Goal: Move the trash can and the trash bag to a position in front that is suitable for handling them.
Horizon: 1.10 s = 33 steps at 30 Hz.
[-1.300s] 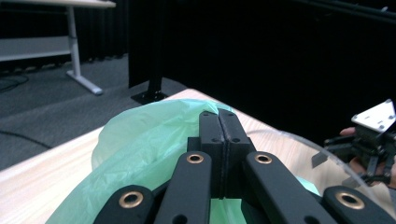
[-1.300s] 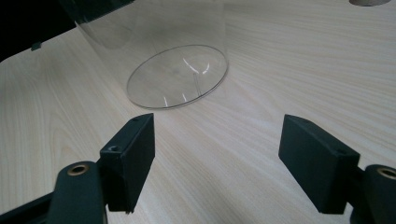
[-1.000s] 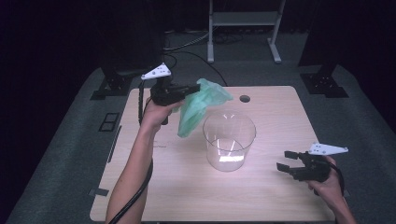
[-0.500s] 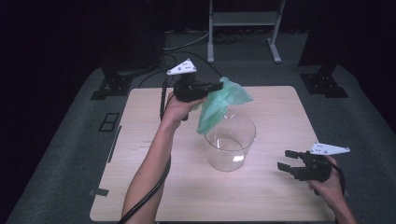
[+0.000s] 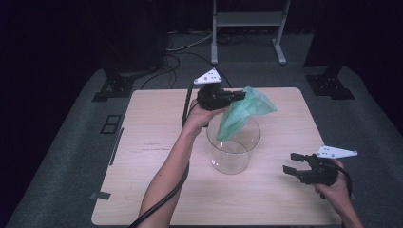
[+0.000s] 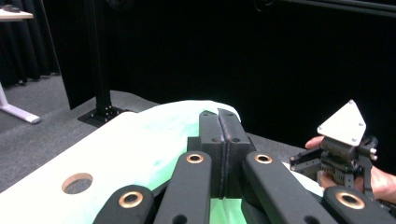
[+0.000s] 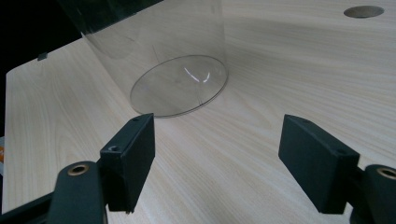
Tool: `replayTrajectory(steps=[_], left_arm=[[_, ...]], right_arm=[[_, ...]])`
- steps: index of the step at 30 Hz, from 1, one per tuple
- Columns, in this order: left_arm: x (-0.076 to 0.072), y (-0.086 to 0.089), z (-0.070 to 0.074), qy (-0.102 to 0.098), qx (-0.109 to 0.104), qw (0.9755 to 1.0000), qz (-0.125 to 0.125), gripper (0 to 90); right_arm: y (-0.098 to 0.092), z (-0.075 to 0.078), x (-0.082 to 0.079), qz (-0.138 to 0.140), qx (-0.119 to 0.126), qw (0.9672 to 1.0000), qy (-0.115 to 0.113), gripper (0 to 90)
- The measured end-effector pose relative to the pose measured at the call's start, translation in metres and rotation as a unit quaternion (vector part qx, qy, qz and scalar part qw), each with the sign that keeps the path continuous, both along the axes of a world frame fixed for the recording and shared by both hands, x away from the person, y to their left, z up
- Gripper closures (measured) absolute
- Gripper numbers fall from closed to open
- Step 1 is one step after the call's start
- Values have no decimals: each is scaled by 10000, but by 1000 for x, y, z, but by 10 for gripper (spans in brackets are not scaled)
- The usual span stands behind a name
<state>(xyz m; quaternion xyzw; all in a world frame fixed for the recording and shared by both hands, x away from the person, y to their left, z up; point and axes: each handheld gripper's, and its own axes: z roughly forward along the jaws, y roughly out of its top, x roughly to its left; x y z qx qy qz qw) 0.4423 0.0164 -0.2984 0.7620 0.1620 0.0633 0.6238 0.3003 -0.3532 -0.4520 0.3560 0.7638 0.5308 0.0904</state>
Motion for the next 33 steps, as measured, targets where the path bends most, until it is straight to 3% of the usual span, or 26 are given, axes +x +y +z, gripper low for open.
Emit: replayTrajectory(steps=[4,12,19,33], left_arm=[[-8,2,-6,-121,197,9997,-3,900],[-23,12,-23,-160,328,9993,-44,900],[-31,26,-37,-90,428,9990,22,900],[-46,37,-53,51,897,9958,-194,896]], right_arm=[[2,-1,1,16,-2,10000,11,263],[5,-1,1,46,-27,10000,15,263],[6,-1,1,61,-27,10000,29,263],[11,-2,3,110,-7,9999,59,263]])
